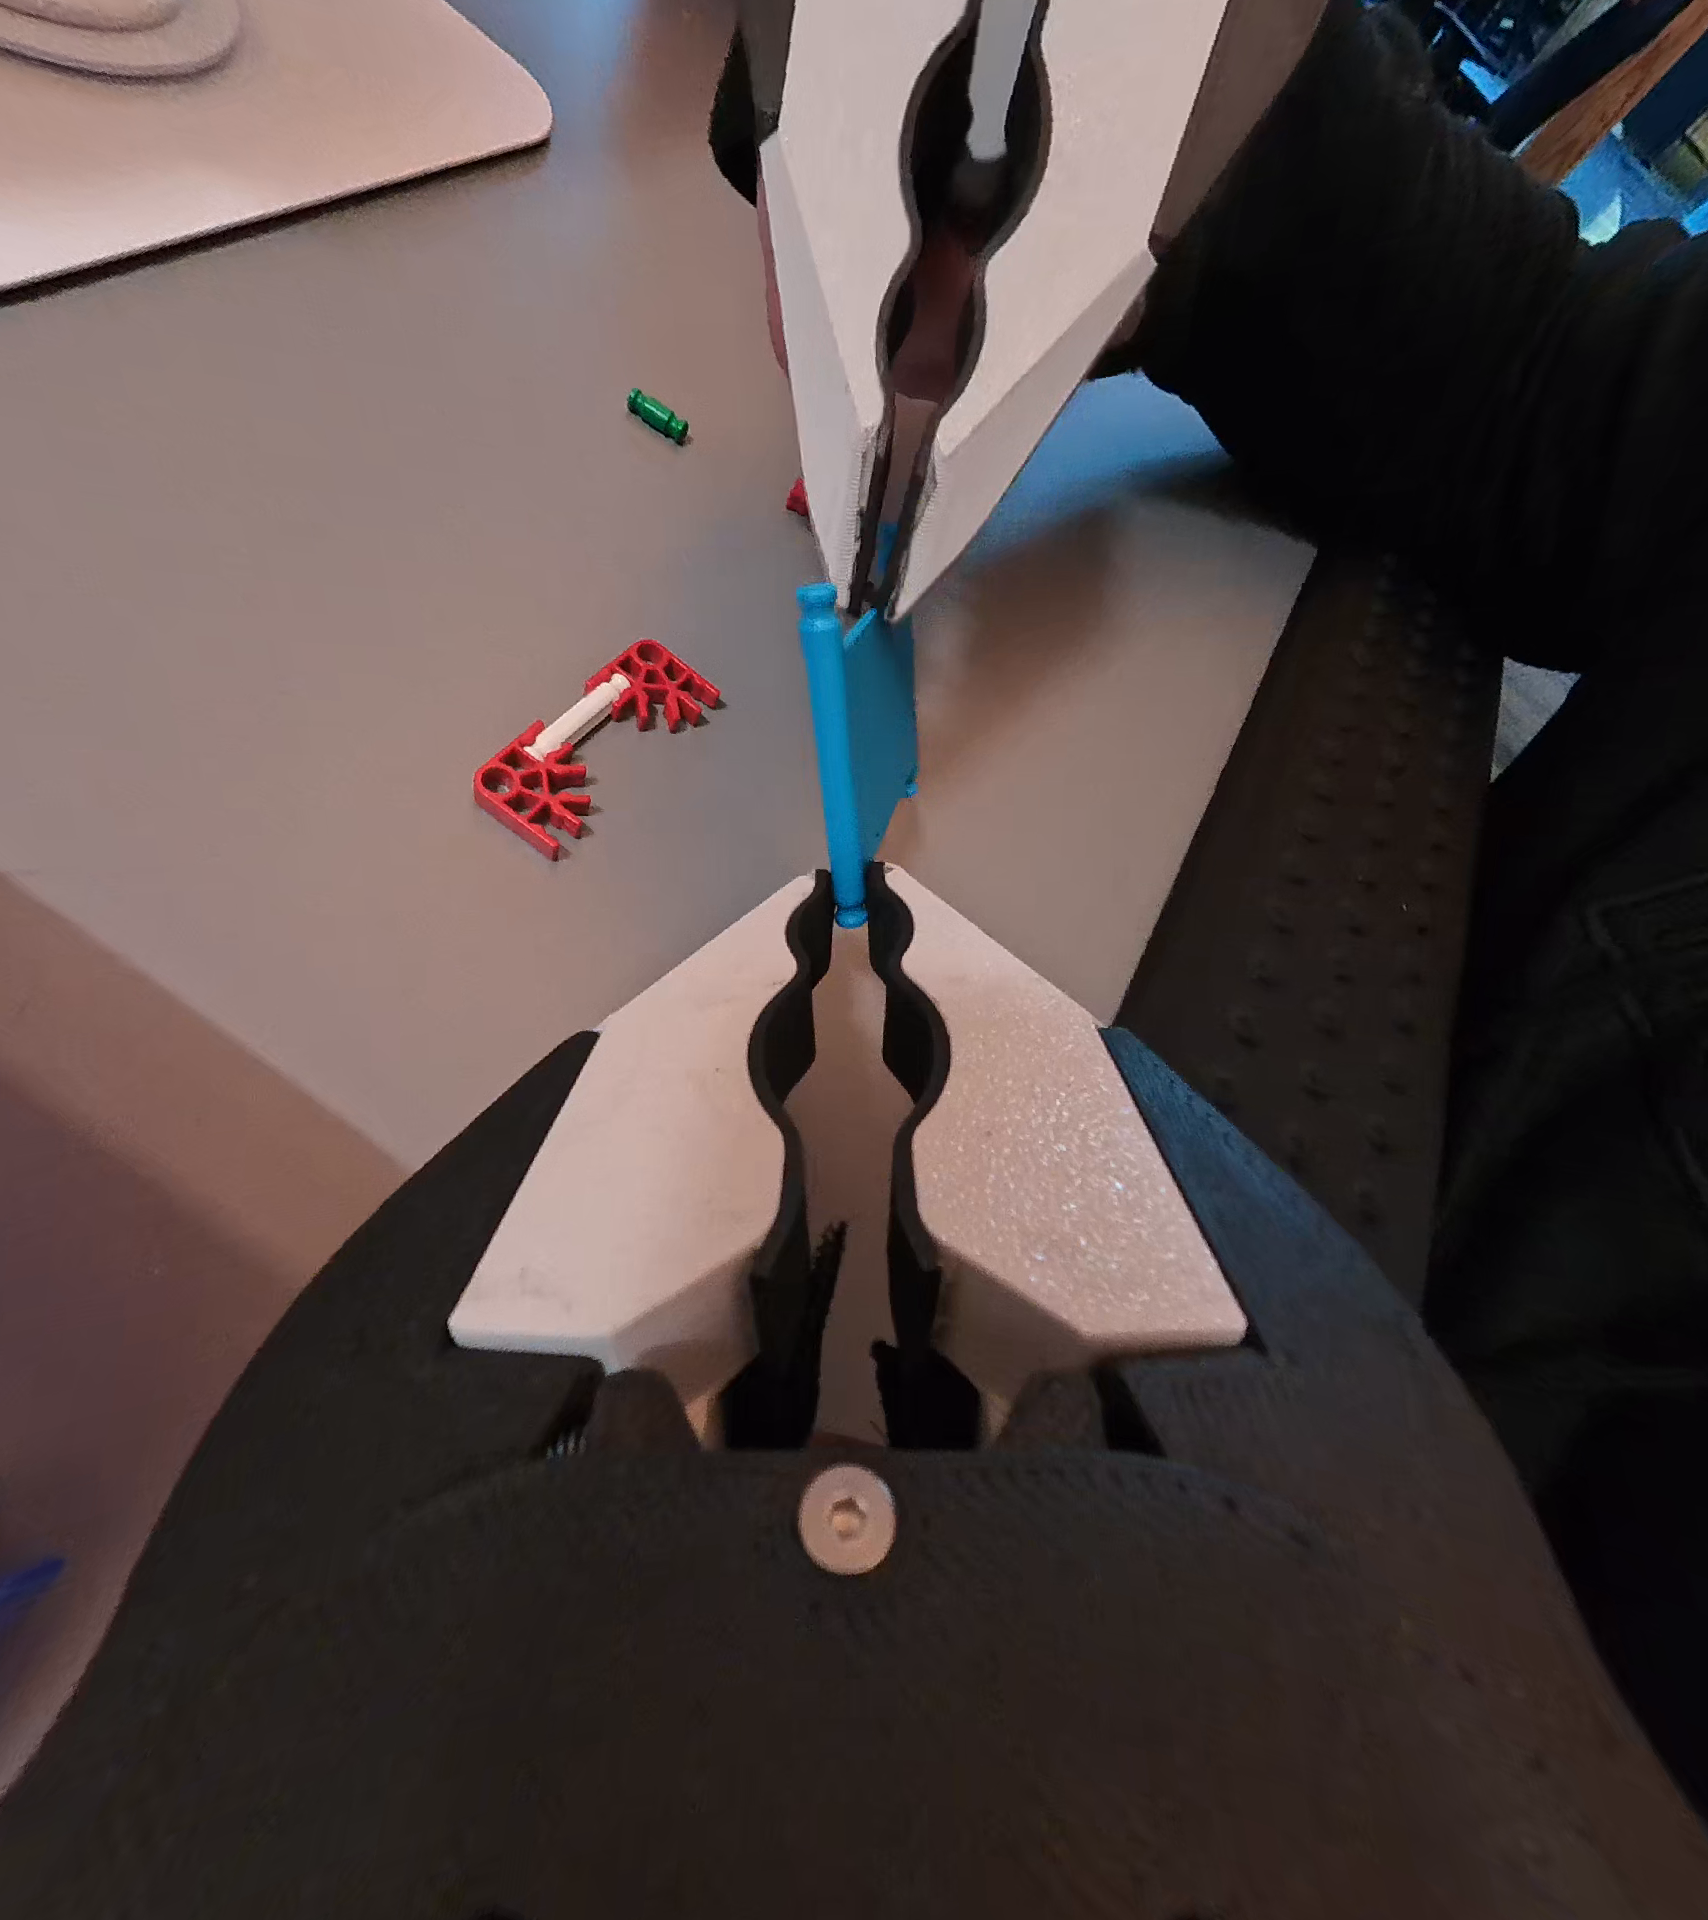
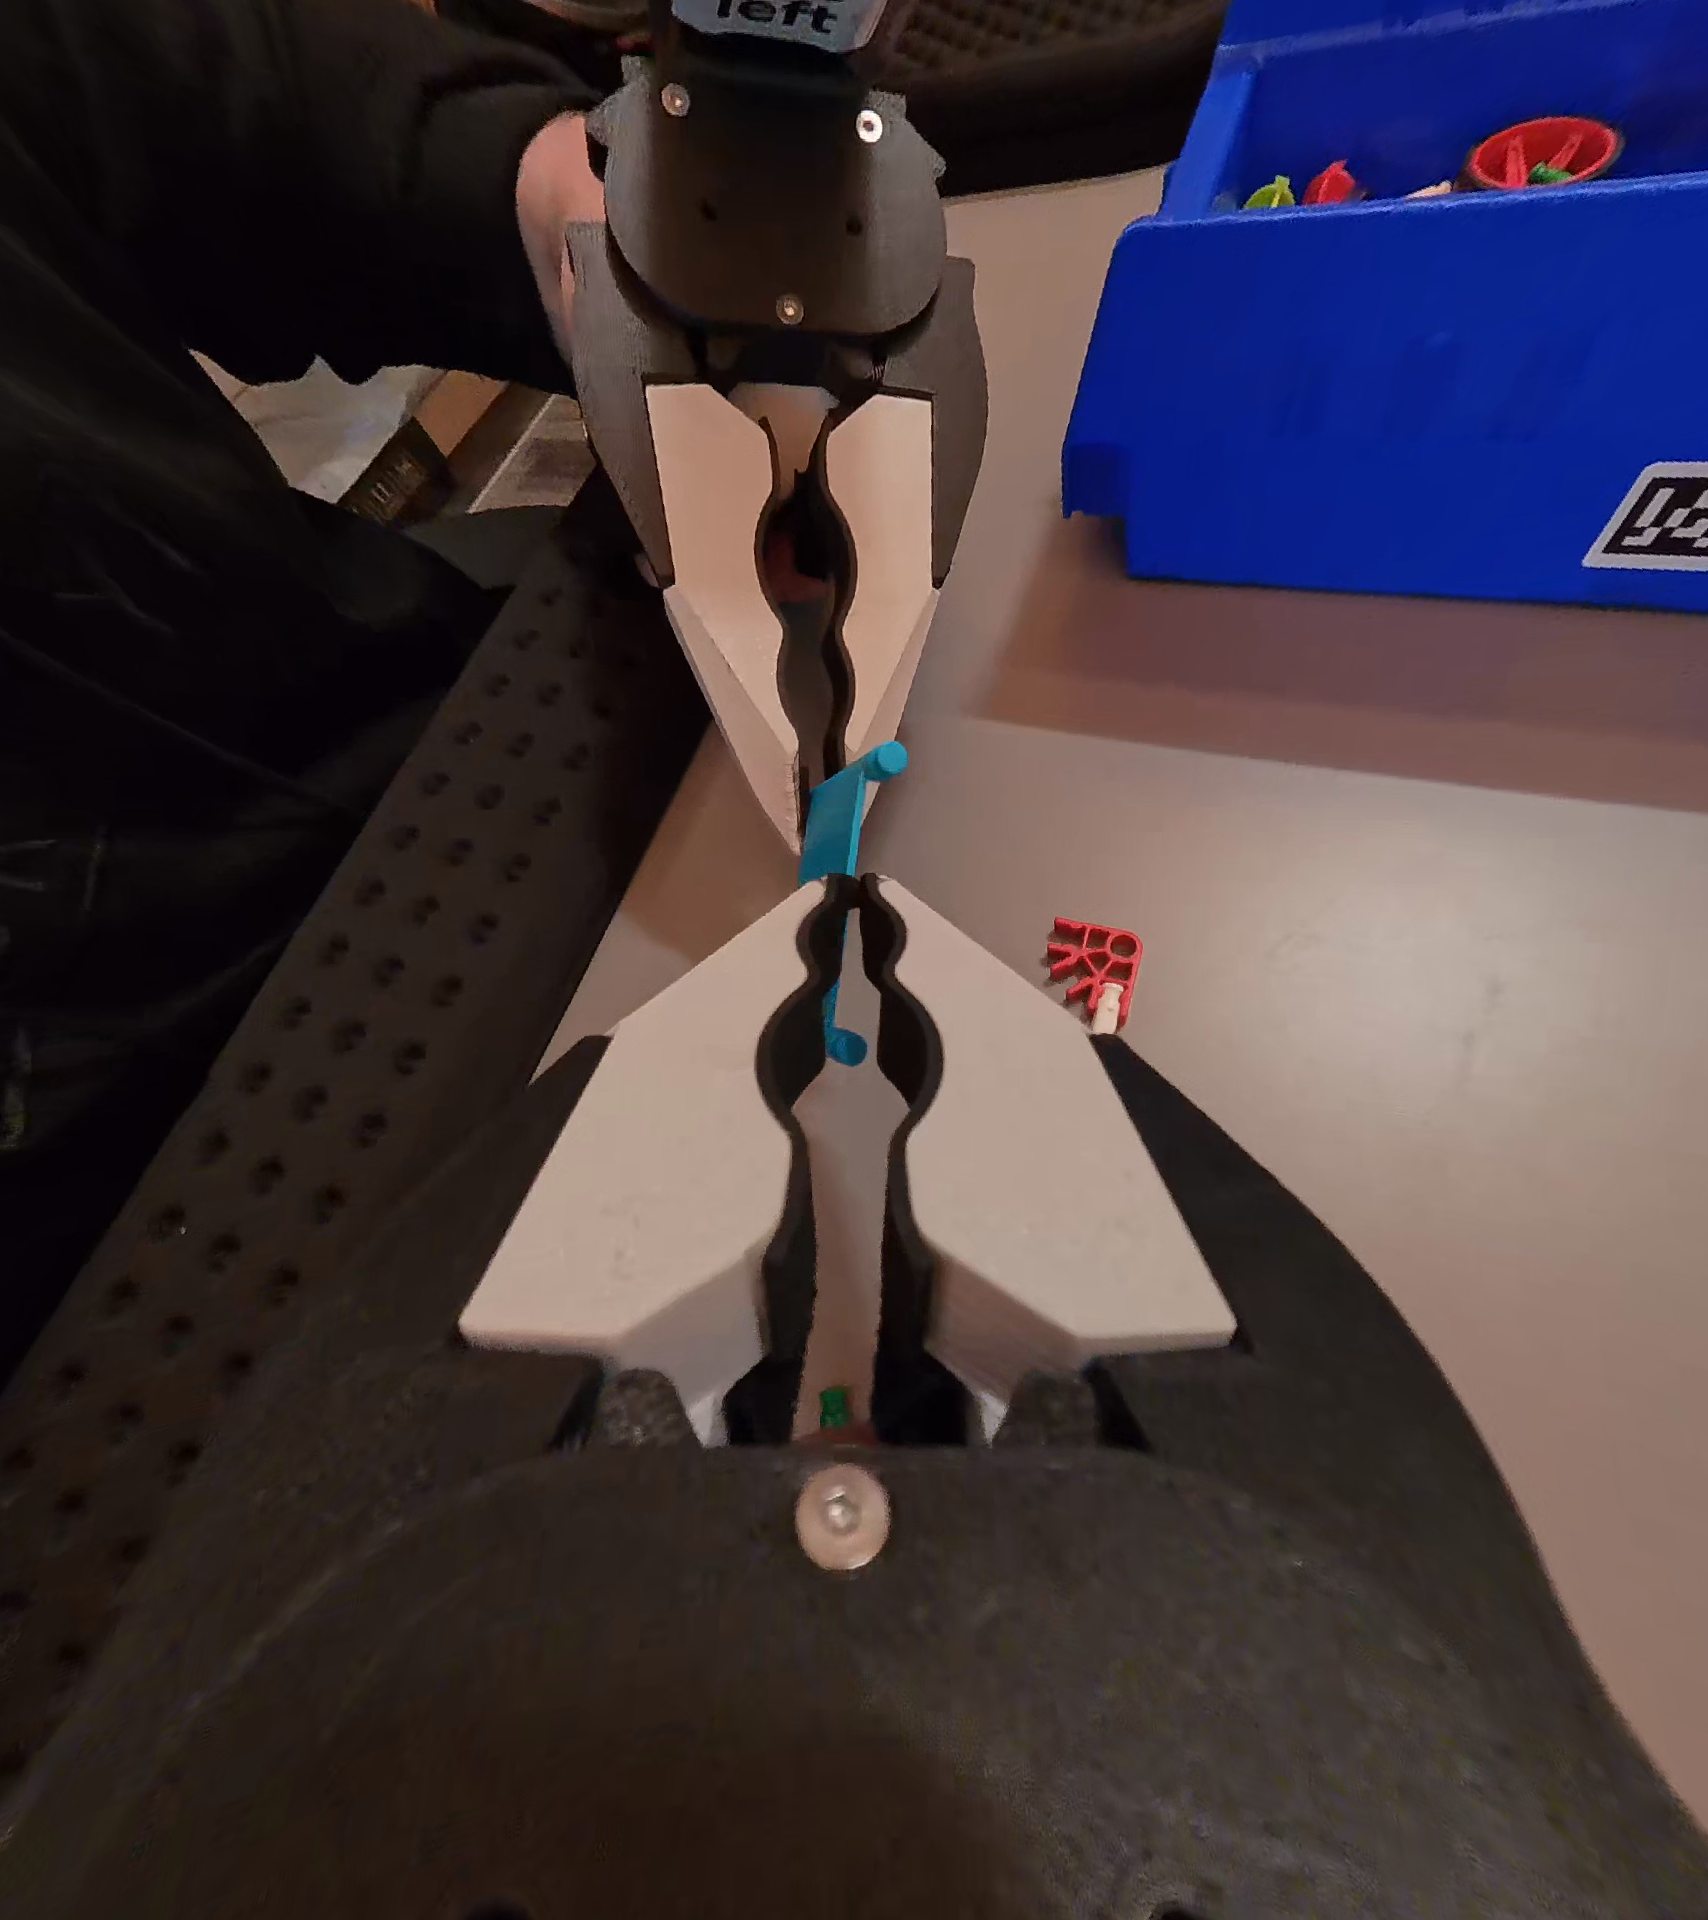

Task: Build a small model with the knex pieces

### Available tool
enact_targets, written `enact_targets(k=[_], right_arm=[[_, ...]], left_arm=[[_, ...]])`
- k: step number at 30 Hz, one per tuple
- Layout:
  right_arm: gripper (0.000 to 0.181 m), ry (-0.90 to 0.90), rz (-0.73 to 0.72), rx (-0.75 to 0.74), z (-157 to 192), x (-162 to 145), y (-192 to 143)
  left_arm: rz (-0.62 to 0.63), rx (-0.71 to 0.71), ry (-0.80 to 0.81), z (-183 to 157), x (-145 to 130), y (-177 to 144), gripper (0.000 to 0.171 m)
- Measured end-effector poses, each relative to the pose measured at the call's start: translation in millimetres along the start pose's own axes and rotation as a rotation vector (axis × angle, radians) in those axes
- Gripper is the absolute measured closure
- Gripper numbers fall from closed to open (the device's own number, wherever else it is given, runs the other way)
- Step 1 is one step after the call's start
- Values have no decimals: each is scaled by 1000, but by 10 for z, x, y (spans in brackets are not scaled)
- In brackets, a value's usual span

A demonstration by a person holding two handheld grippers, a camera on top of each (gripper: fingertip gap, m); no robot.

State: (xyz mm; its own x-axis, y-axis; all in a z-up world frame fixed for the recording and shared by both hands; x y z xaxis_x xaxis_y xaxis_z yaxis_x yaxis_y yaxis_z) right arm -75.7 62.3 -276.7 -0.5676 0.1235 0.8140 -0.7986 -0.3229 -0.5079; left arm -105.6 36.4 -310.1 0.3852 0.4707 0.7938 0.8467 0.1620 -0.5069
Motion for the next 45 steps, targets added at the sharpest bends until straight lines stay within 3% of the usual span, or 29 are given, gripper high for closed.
enact_targets(k=[17,23,26,28,32,36,45], right_arm=[[179,-28,-38,-57,-9,105,-5],[149,-64,-43,-205,-167,182,-152],[139,-172,-10,-363,-200,254,-273],[122,-262,59,-475,-172,255,-300],[108,-333,131,-645,-137,245,-215],[106,-377,188,-773,-136,139,-96],[137,-428,213,-975,-169,98,3]], left_arm=[[-36,18,30,11,56,-12,168],[-90,51,-5,93,120,-58,168],[-144,70,-28,137,188,-97,168],[-176,71,-45,149,230,-111,168],[-232,50,-91,141,318,-88,168],[-261,19,-108,72,372,-51,168],[-290,-56,-149,4,405,-64,168]])
Point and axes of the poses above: each gripper's, where its closed fingertips meet, y out along the fingers, x out of its top, z = x × y across the jaws, the point moved 1 cm from there along -y, back along the fingers, and after that the axes turned 3 degrees about y, right-handed, at the moved point
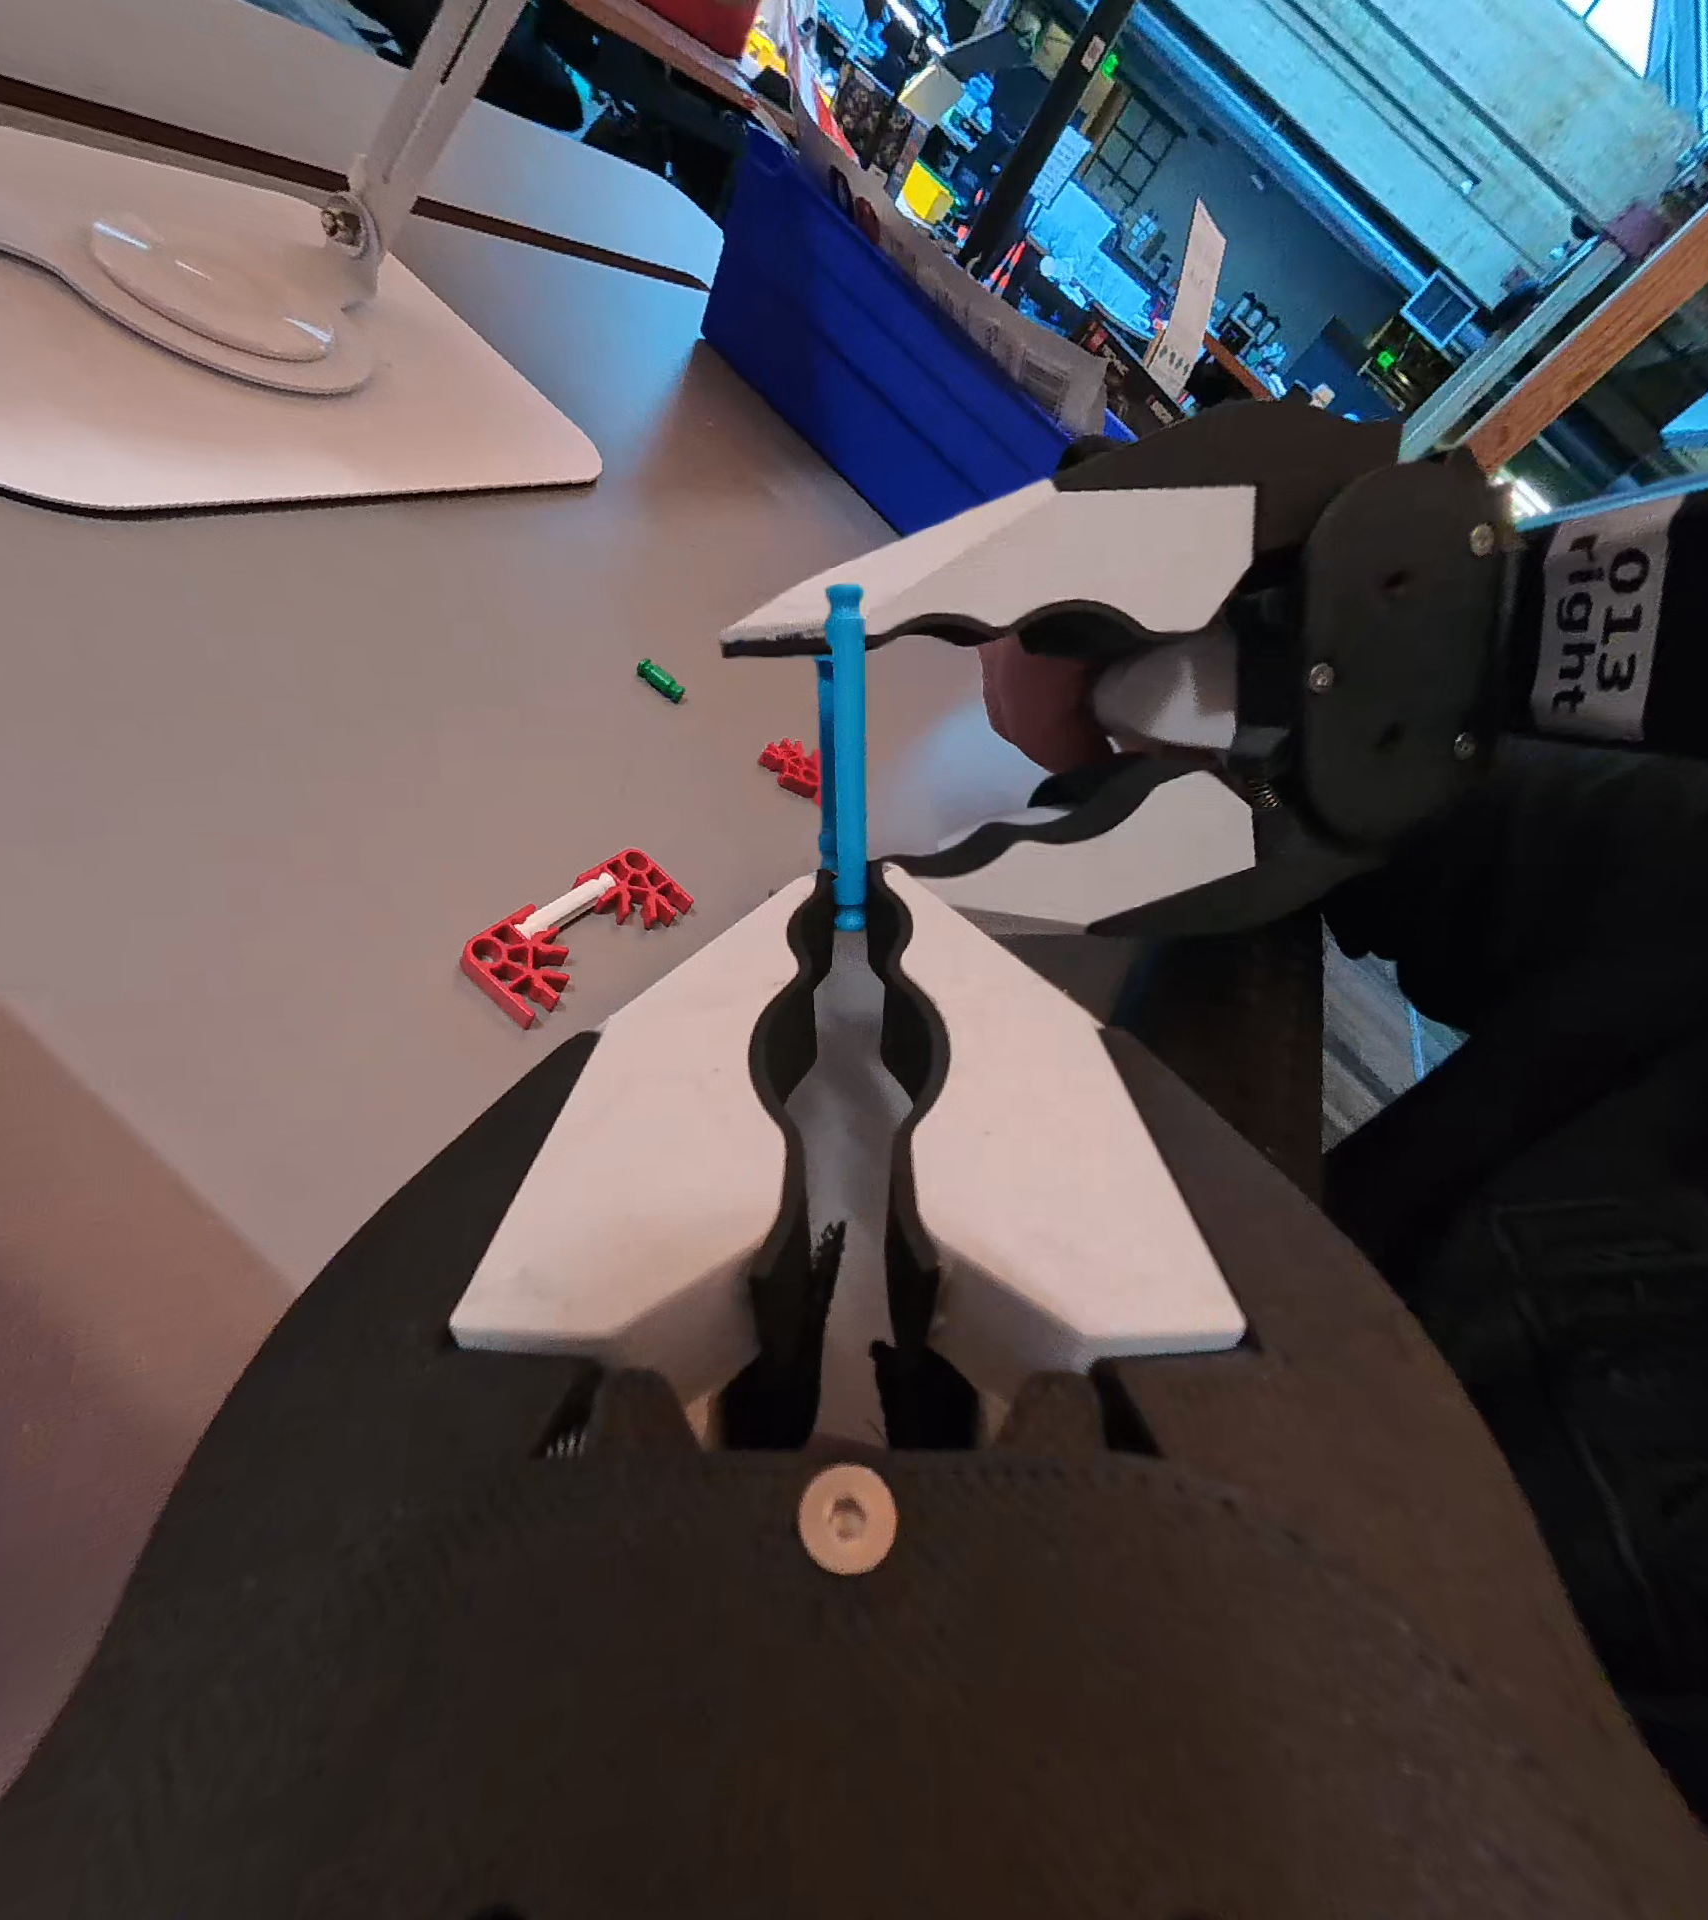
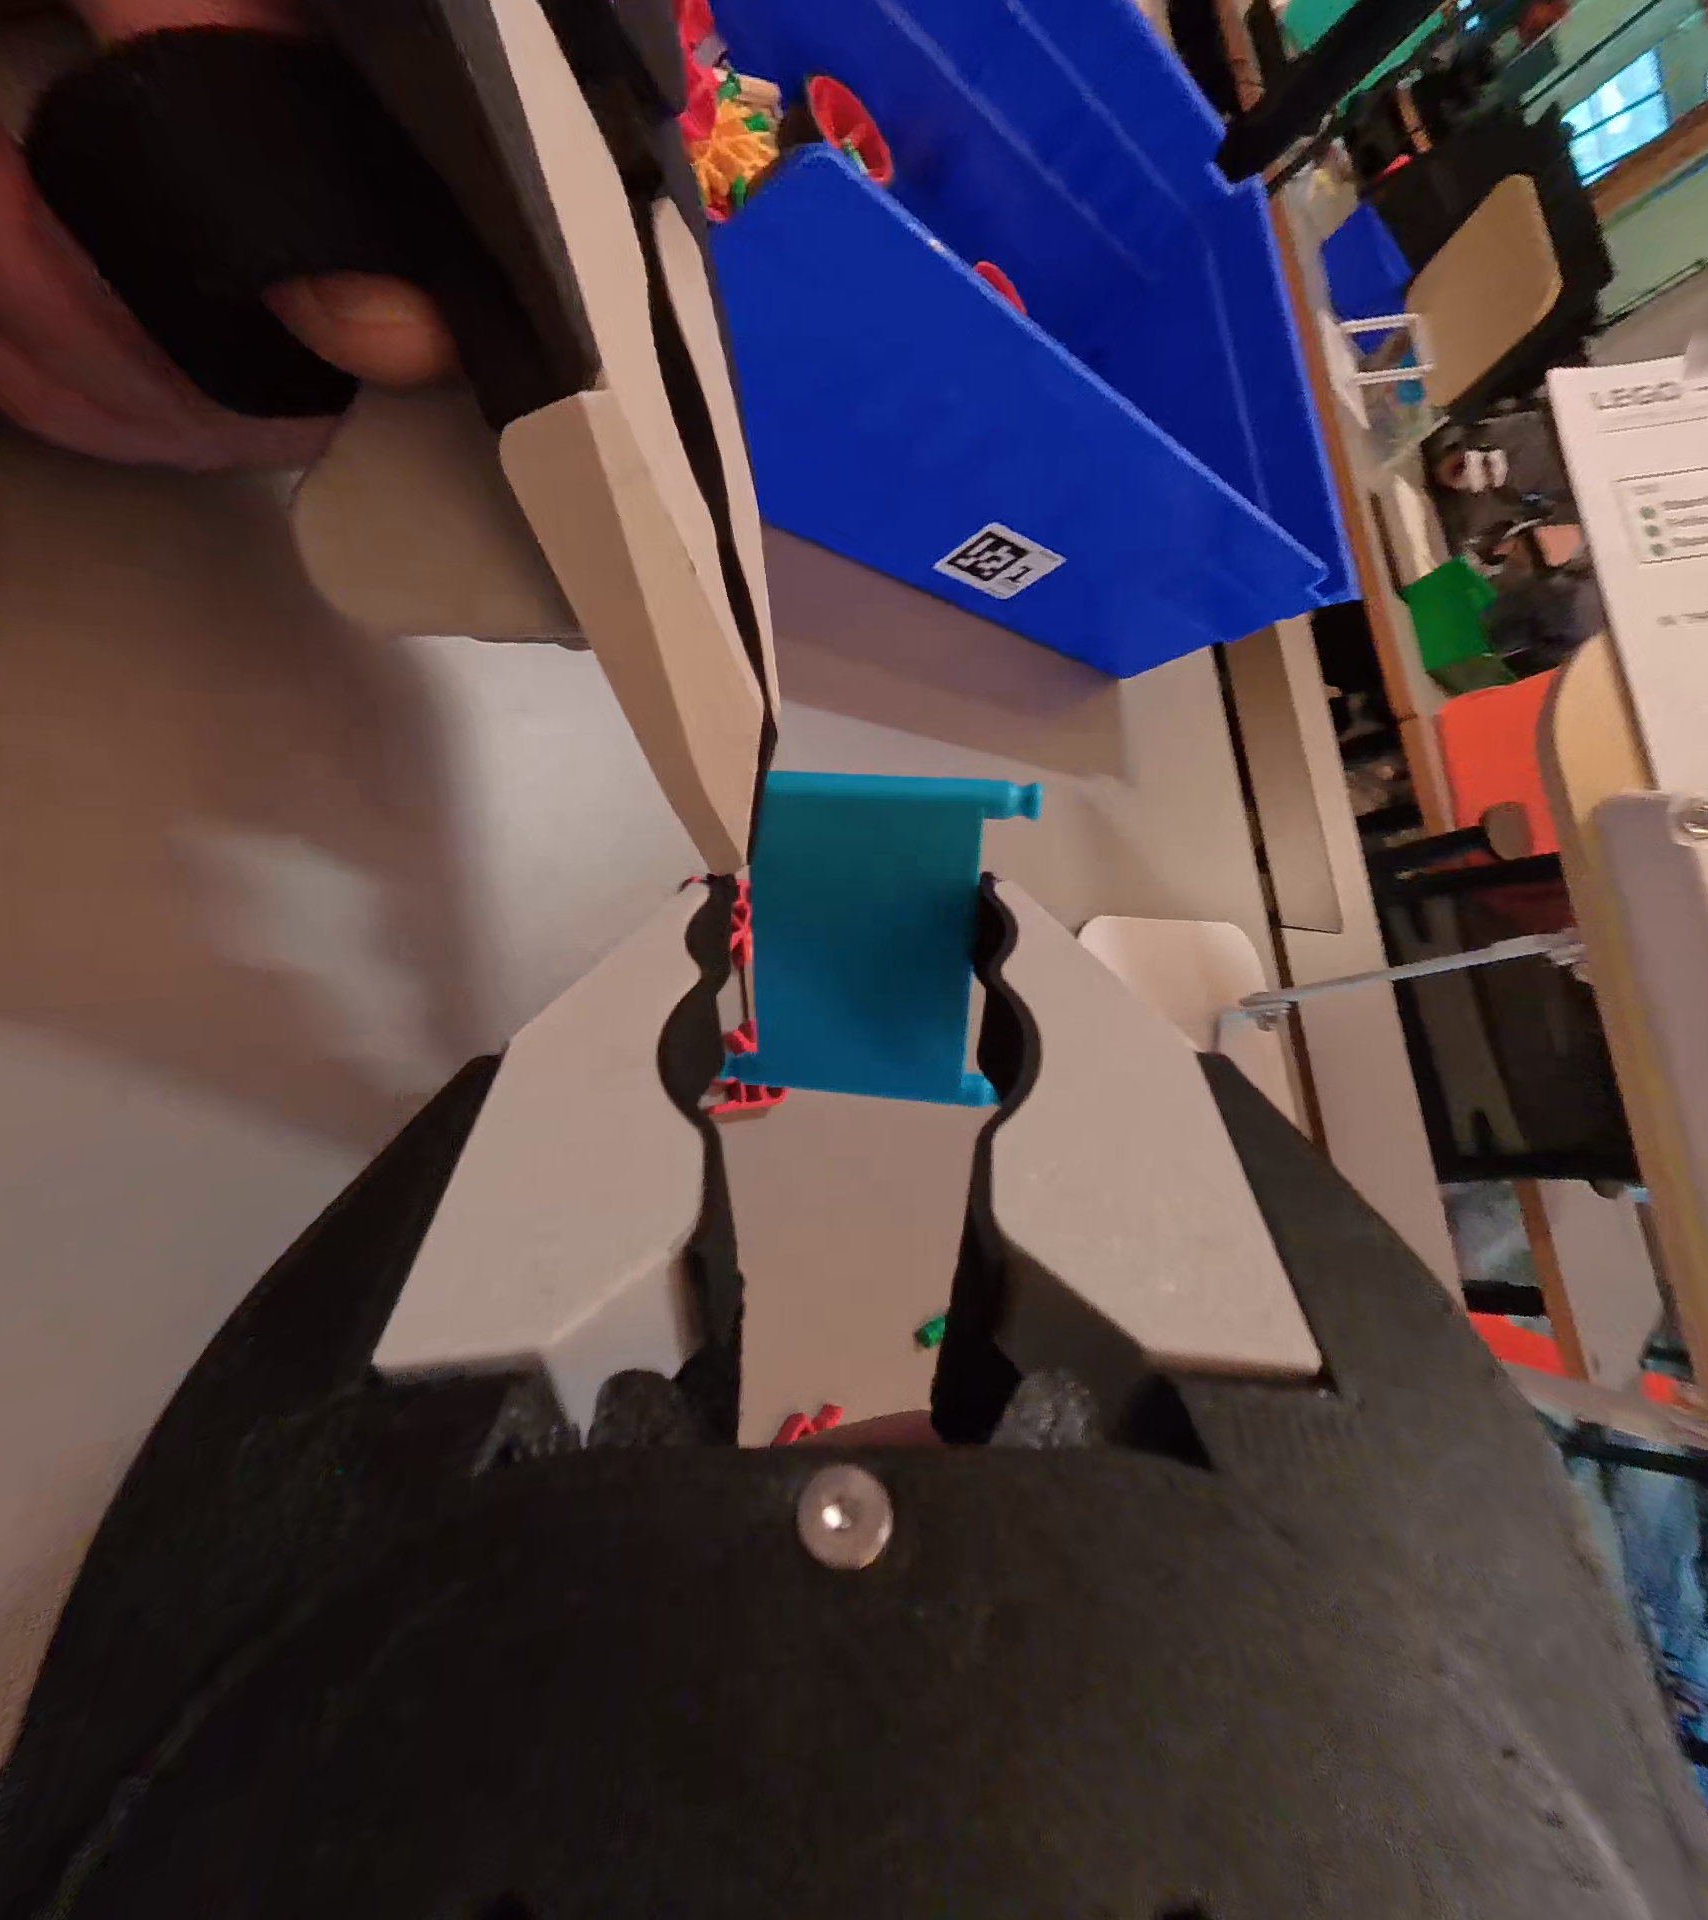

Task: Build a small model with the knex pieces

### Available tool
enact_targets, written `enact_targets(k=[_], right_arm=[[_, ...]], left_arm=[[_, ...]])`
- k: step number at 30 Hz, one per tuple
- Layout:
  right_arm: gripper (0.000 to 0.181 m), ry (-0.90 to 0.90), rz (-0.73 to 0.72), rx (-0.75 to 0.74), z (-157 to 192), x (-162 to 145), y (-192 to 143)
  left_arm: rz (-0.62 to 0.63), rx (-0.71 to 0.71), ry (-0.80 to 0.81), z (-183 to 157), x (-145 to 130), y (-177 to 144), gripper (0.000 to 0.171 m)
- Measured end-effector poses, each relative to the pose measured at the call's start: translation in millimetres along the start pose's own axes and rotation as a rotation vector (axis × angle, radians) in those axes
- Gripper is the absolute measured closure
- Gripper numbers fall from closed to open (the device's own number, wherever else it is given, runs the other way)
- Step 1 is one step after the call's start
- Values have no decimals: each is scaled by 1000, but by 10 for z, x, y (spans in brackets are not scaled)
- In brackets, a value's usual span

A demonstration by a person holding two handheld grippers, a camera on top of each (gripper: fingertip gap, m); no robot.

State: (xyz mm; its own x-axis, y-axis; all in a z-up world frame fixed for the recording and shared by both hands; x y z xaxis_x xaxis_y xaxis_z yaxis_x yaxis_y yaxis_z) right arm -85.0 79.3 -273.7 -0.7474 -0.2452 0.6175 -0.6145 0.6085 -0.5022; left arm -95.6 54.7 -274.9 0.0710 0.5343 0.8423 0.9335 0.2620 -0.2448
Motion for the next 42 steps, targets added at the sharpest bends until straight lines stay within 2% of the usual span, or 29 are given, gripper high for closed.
enact_targets(k=[4,7,9,12,14,16,22,30,42], right_arm=[[141,-10,15,7,22,-9,-42],[141,86,40,98,77,-70,-34],[141,143,110,233,238,-186,0],[141,207,167,383,448,-280,68],[141,243,200,466,550,-312,124],[141,275,214,504,575,-311,199],[141,317,289,621,666,-320,306],[141,296,355,630,568,-389,313],[141,302,337,660,561,-372,362]], left_arm=[[27,-2,22,-25,-29,0,167],[77,106,139,68,-65,-51,146],[123,200,246,145,-94,-113,133],[213,295,451,197,-183,-193,134],[224,353,548,242,-194,-223,137],[273,337,597,240,-295,-209,140],[306,292,594,255,-385,-206,142],[364,285,641,273,-512,-124,142],[402,298,653,320,-581,-66,143]])
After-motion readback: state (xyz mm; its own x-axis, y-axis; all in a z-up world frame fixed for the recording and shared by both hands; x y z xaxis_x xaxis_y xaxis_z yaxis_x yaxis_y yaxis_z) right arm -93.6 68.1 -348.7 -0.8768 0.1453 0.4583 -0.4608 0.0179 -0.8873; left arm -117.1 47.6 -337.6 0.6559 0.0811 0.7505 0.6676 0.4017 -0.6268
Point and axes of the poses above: each gripper's, where its closed fingertips meet, y out along the fingers, x out of its top, z = x × y across the jaws, the point moved 1 cm from there along -y, back along the fingers, and after that the axes turned 3 degrees about y, right-handed, at the moved point
